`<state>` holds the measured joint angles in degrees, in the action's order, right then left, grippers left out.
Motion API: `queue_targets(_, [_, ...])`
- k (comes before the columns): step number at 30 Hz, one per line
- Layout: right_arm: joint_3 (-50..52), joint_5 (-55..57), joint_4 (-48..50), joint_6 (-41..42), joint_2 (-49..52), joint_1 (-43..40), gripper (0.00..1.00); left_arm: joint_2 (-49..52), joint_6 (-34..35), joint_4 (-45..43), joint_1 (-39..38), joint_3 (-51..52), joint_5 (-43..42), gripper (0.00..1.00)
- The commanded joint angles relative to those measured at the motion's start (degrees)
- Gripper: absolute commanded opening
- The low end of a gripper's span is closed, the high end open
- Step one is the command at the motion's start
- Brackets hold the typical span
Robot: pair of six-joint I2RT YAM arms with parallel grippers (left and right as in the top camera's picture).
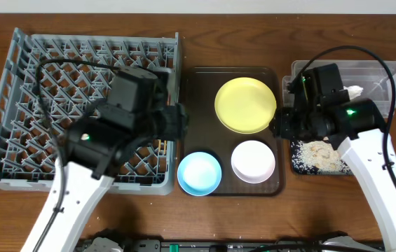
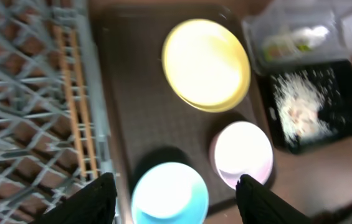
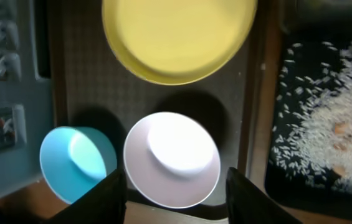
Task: Sort waste into correct bins and load items into the dishwasher
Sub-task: 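Reach the left gripper to the white bowl on the brown tray and grasp it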
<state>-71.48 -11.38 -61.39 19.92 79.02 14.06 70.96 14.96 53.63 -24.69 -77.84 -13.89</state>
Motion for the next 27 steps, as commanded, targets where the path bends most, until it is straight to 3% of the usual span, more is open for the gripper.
queue_targets(1, [0.1,2.1,0.0,3.2,-0.5,-3.8,0.5,3.4,-1.1,0.1,-2.7,2.0,-2.6,0.64])
queue_targets(6, [0.1,-2.2,-0.7,3.2,-3.4,-17.3,0.49,10.8,-5.8,-2.1,-8.4,2.0,-2.6,0.64])
queue_targets(10, [0.1,-5.8,-1.8,3.2,-5.0,-27.9,0.57,17.8,-6.4,-5.6,-12.3,2.0,-2.5,0.64])
queue_targets(12, [0.1,-6.1,-3.0,3.2,-5.2,-31.1,0.7,21.6,-6.4,-7.1,-13.6,2.0,-2.5,0.64])
queue_targets(15, [0.1,-6.0,-5.3,3.2,-5.1,-33.6,0.99,26.7,-6.4,-7.9,-15.3,2.0,-3.3,0.63])
queue_targets(24, [0.1,-6.0,-5.7,3.2,-5.1,-33.8,0.99,37.5,-6.4,-13.6,-18.8,2.0,-3.9,0.53])
queue_targets(27, [0.1,-6.0,-5.7,3.2,-5.1,-33.8,0.99,40.8,-6.4,-15.3,-18.9,2.0,-7.8,0.47])
